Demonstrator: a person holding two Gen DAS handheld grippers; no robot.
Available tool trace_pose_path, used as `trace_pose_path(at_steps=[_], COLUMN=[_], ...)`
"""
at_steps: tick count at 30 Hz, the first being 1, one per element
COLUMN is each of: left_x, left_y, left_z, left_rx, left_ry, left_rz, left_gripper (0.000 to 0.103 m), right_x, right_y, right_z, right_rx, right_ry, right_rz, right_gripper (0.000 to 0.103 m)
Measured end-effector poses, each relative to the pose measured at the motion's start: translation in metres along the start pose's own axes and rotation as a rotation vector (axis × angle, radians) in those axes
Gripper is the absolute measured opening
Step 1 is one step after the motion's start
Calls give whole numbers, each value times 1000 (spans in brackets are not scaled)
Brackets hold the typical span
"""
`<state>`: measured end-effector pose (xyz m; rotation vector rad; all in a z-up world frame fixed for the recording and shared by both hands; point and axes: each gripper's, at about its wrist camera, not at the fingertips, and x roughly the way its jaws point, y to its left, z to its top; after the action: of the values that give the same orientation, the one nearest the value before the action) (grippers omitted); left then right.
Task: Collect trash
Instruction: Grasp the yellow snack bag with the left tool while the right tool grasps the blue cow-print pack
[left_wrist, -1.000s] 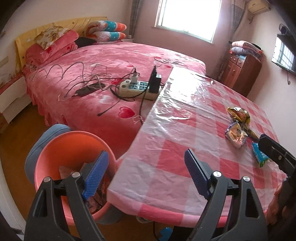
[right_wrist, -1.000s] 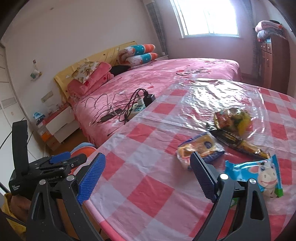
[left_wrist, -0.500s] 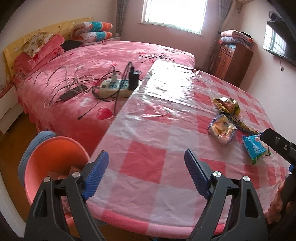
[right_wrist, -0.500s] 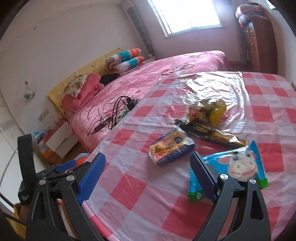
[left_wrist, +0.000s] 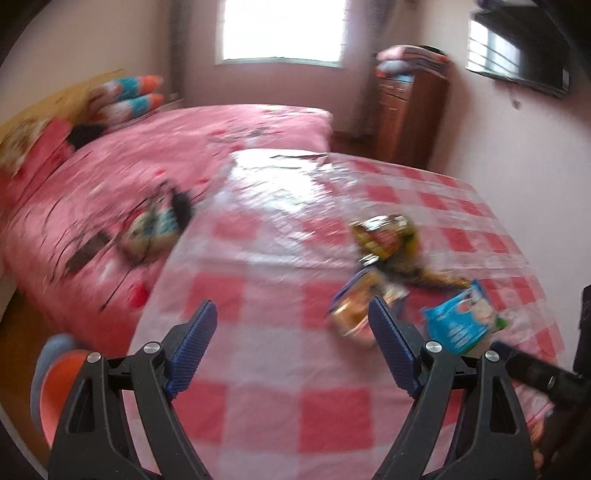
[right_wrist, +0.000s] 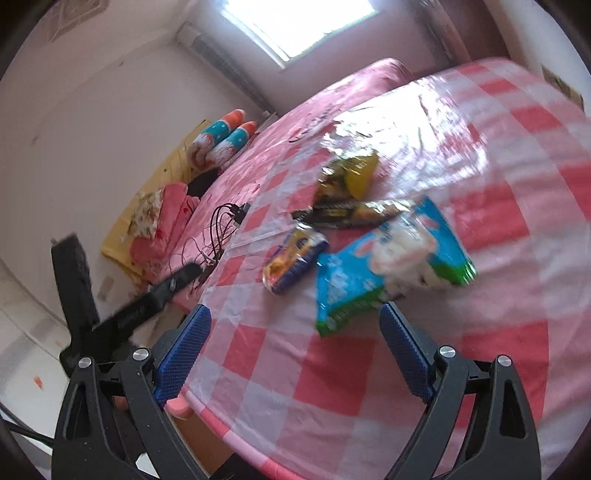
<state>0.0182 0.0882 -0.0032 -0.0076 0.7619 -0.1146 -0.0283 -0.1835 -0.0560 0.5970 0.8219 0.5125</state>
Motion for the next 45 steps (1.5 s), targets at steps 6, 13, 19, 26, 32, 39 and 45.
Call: trace_pose_path(at_steps=[6,13,19,26,32,39,45], left_x=[38,88,122,153,170,179,183], left_y=[-44,-69,-84,-95,-102,-108,-113], left_z=[32,55,69,77,83,87,89], left_rx=[195,304,383,433,436,424,441], left_ry=[34,104,143,188,198,203,203], left_rz=[-60,-126,-153,-150,-173,-210,-239], left_gripper=[84,84,84,83,82,76,76], right_x=[-1,3,9,14,16,16,11], right_y=[-14,-31,-34,-48,-54,-56,-52], right_z=[5,14,31,54,67,66,61], right_rx=[18,57,23,2,-45,-63,-73], right_ry=[-8,1,0,8,-5,4,5], right_rz=[-18,-7,-38,-101,-183,-201,-205], right_gripper=[85,77,77,77,77,77,77])
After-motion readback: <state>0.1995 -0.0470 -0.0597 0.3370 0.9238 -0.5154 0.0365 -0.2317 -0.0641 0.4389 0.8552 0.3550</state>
